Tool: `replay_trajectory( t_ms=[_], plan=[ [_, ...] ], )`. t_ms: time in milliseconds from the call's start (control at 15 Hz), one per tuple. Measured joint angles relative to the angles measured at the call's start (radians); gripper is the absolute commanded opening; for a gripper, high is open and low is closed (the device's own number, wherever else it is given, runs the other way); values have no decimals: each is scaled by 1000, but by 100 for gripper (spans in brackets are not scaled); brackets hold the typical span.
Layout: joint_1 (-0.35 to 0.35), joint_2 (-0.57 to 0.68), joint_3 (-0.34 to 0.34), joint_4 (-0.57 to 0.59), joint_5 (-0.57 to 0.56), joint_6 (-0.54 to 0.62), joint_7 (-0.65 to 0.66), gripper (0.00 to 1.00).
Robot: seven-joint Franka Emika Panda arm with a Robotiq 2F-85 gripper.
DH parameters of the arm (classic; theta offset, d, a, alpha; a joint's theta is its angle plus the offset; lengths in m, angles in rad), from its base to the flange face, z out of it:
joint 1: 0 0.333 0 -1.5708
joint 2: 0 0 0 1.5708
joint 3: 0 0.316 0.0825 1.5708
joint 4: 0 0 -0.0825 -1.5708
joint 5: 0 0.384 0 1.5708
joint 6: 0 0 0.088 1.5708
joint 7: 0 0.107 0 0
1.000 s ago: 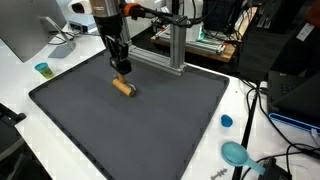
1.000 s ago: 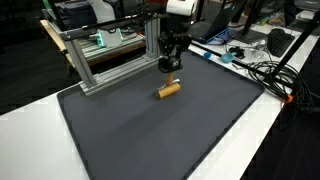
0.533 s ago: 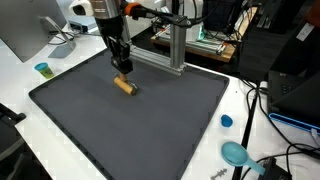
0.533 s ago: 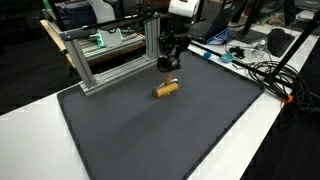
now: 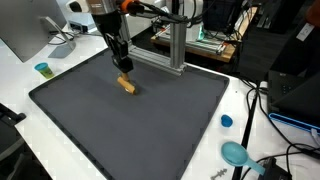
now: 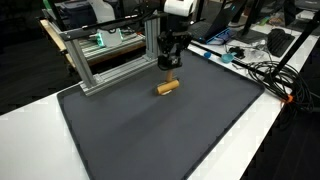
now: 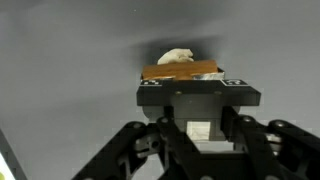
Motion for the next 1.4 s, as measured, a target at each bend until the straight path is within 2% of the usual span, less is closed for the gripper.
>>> replay_trajectory(
  t_ms=[333, 1400],
  plan=[
    [0, -28, 0, -4, 21, 1, -2, 22],
    [23, -21, -5, -36, -64, -35, 7, 22]
  ],
)
